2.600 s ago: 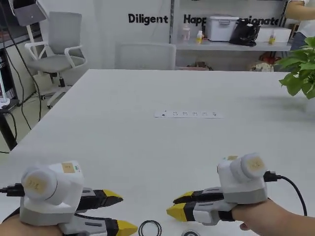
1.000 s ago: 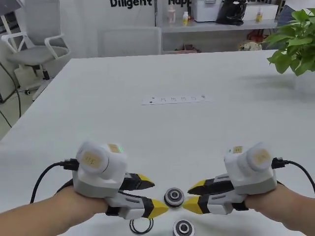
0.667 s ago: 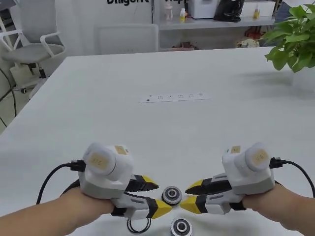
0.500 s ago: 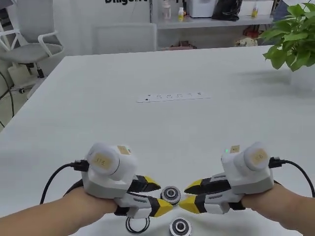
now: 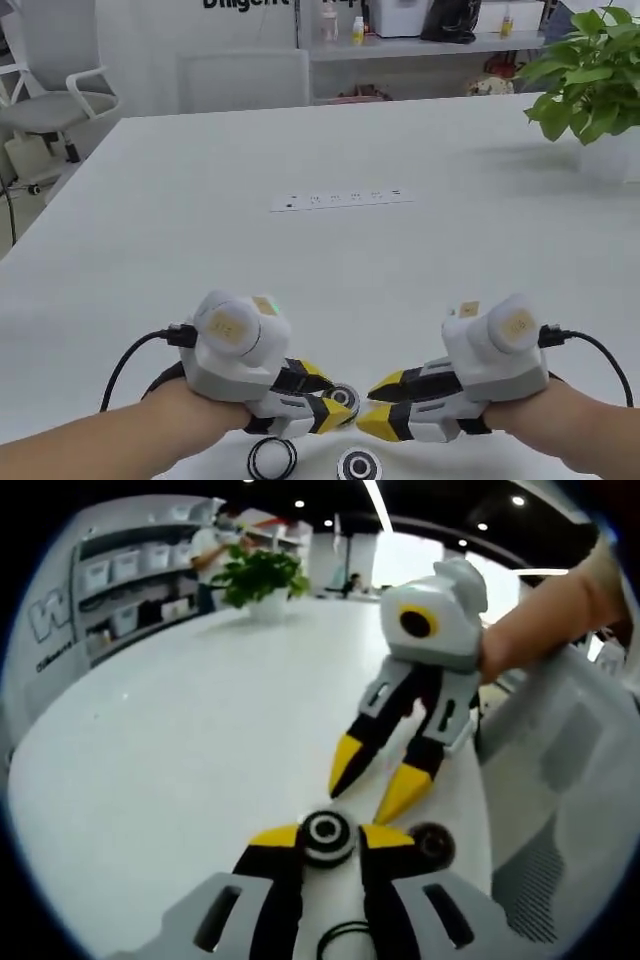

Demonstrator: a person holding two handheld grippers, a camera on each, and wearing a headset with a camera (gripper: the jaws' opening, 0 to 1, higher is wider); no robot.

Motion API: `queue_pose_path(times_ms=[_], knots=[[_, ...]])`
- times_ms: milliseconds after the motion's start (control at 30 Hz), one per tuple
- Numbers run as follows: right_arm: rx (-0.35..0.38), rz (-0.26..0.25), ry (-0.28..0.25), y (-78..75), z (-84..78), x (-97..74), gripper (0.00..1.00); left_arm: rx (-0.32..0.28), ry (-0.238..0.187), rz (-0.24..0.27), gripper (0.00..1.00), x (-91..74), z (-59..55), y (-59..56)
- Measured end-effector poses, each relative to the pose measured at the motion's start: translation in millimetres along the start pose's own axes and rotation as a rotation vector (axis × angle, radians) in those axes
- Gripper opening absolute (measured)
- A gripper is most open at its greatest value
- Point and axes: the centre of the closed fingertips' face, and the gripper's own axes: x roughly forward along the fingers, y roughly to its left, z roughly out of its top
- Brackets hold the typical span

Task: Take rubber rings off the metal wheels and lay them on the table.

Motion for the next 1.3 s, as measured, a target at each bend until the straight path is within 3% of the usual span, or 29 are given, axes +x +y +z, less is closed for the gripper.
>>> queue_pose_path(times_ms=[367, 667, 1300], knots=[[-0.004, -0.006, -0.002, -0.8, 0.3, 2.1, 0.23, 0.064, 0.013, 0.036, 0.15, 1.2, -1.6, 2.2], [-0.036, -0.01, -0.013, 1.9, 8.8, 8.5, 0.26, 0.044, 0.01, 0.057, 0.14, 1.4, -1.3, 2.4], [-0.137, -0.039, 0.01, 2.0, 9.6, 26.4, 0.29, 0.007, -0.01, 0.081, 0.14, 1.3, -1.7, 3.0]])
